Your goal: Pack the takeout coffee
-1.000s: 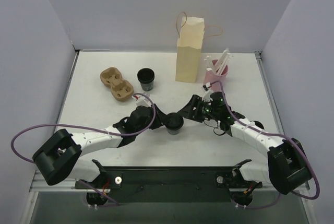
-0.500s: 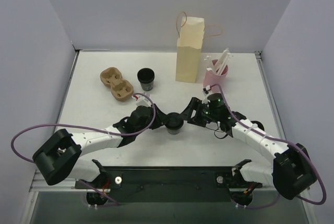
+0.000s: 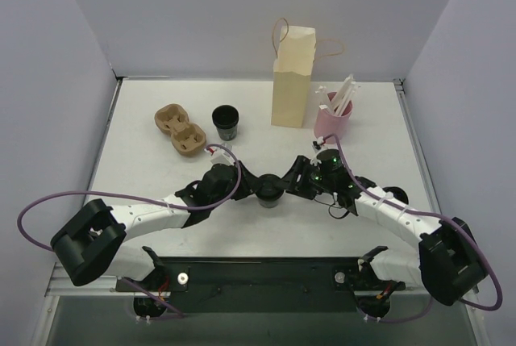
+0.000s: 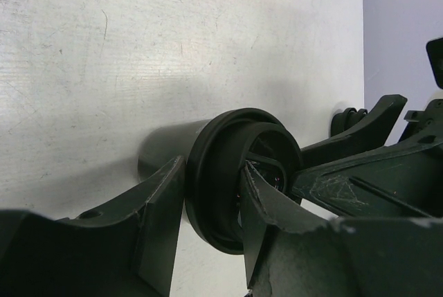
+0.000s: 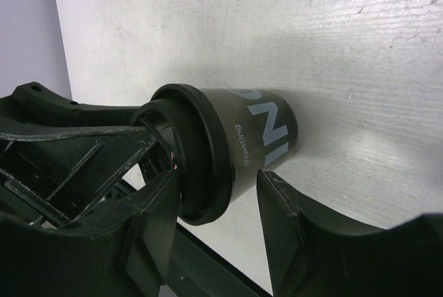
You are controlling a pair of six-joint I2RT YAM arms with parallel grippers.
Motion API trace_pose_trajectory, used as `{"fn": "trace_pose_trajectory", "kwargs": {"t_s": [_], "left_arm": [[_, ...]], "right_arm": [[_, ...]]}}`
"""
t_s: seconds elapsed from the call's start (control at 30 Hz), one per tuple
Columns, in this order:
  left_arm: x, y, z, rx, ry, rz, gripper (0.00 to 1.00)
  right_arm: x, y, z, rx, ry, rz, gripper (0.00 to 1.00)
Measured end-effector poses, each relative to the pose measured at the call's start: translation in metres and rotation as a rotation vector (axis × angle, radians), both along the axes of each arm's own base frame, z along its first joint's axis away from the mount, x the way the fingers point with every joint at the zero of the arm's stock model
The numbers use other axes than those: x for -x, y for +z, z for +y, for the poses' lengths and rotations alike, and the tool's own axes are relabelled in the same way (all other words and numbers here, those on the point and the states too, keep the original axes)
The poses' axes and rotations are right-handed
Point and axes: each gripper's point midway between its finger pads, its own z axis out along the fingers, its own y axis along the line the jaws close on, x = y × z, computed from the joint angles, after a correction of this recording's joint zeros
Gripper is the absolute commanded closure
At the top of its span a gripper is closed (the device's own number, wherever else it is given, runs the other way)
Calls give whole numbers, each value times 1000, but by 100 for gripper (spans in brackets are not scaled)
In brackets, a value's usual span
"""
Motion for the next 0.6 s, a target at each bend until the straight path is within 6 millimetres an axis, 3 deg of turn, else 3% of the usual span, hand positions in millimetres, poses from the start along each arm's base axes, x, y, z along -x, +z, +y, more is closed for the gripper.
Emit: {"fn": "trace_pose_trajectory", "kwargs": {"t_s": [0.2,0.6], "left_arm": [[0,0,0,0,4,1,56],[0,-1,1,2,18,9,56]], "right_arm": [[-2,1,5,-33,-2,-12,66],[-4,0,7,-80,7,-80,76]]}}
